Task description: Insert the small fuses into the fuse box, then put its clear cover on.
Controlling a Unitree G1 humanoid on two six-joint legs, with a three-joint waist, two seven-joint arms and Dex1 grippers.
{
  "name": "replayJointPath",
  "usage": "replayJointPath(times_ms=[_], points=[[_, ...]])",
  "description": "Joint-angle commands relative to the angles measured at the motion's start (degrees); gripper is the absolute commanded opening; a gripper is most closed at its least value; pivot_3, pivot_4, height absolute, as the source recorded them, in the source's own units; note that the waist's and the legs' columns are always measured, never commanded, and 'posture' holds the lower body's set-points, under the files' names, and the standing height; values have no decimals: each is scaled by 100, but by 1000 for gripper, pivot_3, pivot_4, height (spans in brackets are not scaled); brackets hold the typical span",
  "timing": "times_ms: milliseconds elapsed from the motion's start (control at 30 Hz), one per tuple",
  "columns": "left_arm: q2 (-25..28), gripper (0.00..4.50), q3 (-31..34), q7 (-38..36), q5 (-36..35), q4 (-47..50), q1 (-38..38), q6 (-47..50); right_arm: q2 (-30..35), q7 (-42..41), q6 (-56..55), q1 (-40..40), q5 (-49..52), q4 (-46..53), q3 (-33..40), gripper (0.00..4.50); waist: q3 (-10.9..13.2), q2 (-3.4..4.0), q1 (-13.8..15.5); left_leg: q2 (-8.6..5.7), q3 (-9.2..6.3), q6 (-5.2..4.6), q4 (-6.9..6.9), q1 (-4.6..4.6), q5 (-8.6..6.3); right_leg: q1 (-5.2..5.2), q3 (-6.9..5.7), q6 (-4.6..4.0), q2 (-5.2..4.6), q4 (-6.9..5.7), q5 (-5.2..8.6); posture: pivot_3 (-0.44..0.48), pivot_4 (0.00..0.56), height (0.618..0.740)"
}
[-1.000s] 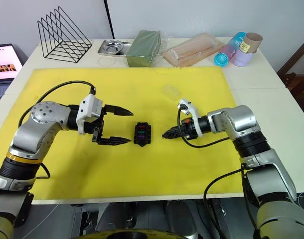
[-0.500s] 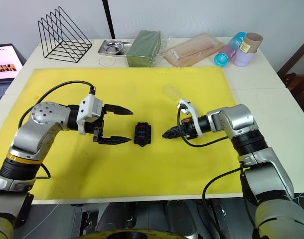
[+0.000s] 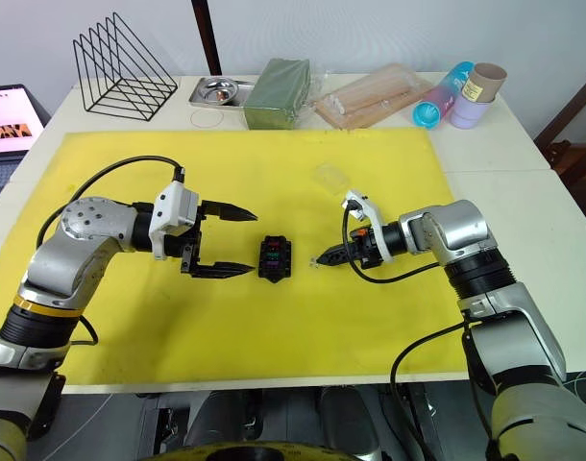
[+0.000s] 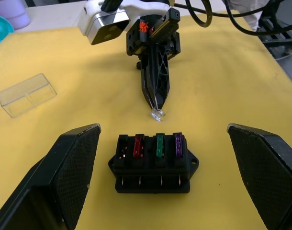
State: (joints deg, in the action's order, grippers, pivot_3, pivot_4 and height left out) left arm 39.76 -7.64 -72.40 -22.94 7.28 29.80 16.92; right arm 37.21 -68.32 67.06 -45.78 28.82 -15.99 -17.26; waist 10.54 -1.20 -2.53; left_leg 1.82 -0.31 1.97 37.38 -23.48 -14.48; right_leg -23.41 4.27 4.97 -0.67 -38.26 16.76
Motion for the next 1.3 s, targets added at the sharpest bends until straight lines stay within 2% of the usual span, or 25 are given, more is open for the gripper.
replayJointPath(times_ms=[33,367,500,833,1300], points=[[-1,4500,71,20,16,67,55,-93,21,-19,-40,-151,-18,156,49,13,0,0,-1,0,0,0,0,0,0,0,0,0,0,0,0,0,150,740],[104,4500,156,-38,40,-111,82,-162,502,169,-411,-683,-186,1796,95,13,2,4,-1,0,-3,0,-2,0,0,-4,1,0,-1,-1,0,0,150,740],[153,4500,94,-116,178,-318,98,-352,385,352,-693,-1076,-416,2126,-91,13,2,3,0,1,-2,0,-3,0,0,-5,-1,0,0,-1,0,0,150,740],[24,4500,-1,-147,379,-643,17,-610,-83,530,-1391,-1417,-1209,1972,-932,13,2,3,9,0,-1,0,-2,-1,0,-6,0,0,-5,-3,0,0,150,740],[-107,4500,-28,-63,496,-609,-96,-620,-268,325,-1813,-1344,-1681,1862,-1328,13,2,4,3,1,-4,0,-1,-1,0,-7,-1,0,-8,-6,0,0,150,740]])
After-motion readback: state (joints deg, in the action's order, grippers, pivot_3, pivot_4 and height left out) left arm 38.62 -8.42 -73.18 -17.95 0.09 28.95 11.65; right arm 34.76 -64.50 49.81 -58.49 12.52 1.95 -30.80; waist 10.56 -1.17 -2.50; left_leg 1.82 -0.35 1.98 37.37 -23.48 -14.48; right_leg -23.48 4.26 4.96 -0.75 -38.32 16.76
